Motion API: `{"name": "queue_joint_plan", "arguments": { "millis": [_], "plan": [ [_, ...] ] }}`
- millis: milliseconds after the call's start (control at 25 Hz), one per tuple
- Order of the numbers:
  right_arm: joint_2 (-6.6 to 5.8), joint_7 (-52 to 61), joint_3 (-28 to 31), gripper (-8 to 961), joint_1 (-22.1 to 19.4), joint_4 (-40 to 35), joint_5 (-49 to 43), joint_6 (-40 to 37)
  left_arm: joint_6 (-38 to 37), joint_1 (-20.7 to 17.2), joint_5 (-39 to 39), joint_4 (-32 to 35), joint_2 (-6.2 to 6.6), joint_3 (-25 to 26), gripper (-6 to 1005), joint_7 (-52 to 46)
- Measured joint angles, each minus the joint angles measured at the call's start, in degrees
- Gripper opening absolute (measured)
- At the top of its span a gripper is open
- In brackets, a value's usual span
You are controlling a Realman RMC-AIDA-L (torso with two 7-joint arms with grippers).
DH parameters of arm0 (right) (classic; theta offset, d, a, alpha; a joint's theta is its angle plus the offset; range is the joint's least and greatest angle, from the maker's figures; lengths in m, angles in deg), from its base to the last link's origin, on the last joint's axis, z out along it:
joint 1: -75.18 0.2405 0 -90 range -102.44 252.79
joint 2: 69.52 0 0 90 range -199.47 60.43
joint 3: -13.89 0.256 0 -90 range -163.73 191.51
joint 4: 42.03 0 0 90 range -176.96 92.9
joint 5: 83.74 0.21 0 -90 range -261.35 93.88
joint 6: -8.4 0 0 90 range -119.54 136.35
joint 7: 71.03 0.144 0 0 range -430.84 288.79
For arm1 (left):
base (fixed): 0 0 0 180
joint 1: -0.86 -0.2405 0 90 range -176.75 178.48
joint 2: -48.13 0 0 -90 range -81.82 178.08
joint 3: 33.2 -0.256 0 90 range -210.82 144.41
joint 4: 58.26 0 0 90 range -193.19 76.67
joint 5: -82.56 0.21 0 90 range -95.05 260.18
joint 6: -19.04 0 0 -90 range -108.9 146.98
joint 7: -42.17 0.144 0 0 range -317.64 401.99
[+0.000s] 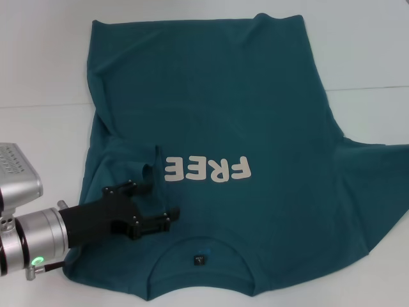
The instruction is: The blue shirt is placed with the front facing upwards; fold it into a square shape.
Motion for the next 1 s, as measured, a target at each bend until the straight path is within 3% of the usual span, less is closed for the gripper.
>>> {"name": "queue_joint_plan", "arguments": {
  "millis": [440, 1000],
  "plan": [
    [1.09, 0.5, -1.4, 21, 6.3, -1.0, -2.8, -3.7, 0.0, 0.2, 0.0, -0.1, 0.00, 0.0, 876, 0.0],
    [5.91, 3.4, -12.0, 21, 19.1, -0.6, -11.2, -3.7, 0.0, 0.4, 0.0, -0.1, -0.09, 0.0, 876, 0.0]
  ]
}}
